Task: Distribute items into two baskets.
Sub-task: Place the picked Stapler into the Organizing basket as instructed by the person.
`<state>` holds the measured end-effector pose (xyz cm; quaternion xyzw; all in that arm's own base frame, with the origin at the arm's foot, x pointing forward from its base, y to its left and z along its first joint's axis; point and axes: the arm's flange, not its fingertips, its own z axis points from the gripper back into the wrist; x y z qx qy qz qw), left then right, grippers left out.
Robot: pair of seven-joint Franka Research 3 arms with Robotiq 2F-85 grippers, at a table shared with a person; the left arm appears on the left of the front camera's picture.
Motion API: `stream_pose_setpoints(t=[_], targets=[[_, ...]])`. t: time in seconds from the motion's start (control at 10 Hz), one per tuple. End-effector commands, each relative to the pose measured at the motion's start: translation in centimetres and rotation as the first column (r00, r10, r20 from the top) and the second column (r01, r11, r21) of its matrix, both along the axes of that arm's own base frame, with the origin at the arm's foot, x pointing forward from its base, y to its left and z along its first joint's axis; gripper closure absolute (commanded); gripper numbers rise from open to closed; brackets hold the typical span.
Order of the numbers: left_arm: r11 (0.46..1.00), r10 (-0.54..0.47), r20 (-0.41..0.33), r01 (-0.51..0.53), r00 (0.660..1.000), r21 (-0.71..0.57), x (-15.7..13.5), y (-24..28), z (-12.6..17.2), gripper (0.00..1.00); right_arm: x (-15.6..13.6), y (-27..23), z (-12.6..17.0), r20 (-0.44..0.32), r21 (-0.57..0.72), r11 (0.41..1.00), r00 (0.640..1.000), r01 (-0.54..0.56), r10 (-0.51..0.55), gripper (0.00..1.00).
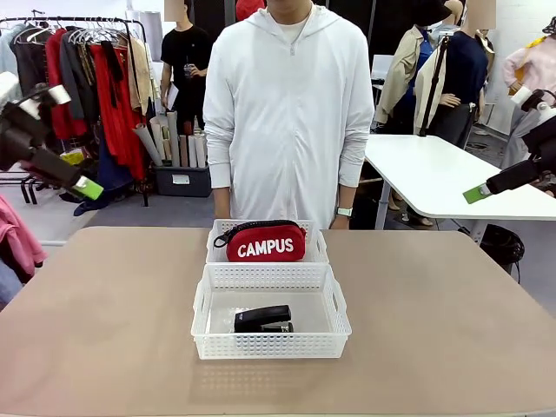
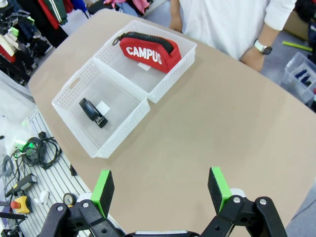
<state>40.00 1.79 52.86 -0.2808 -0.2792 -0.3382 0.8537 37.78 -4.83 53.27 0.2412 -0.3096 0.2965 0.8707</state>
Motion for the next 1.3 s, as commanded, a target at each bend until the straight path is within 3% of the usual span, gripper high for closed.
stream_pose_setpoints(t=[0.0, 0.3, 1.2], targets=[[0.995, -0.008, 0.049, 0.013, 0.999, -0.095, -0.7, 2.1, -1.1, 0.00, 0.0, 0.0, 0.1, 0.002, 0.002, 1.000, 1.000, 0.001, -0.001, 0.00], [0.993, -0.029, 0.091, 0.039, 0.995, -0.108, -0.9, 2.0, -0.8, 0.00, 0.0, 0.0, 0.1, 0.002, 0.002, 1.000, 1.000, 0.001, -0.001, 0.00], [0.996, -0.004, 0.064, 0.010, 0.998, -0.089, -0.8, 2.6, -1.1, 0.00, 0.0, 0.0, 0.1, 0.002, 0.002, 1.000, 1.000, 0.001, -0.001, 0.00]])
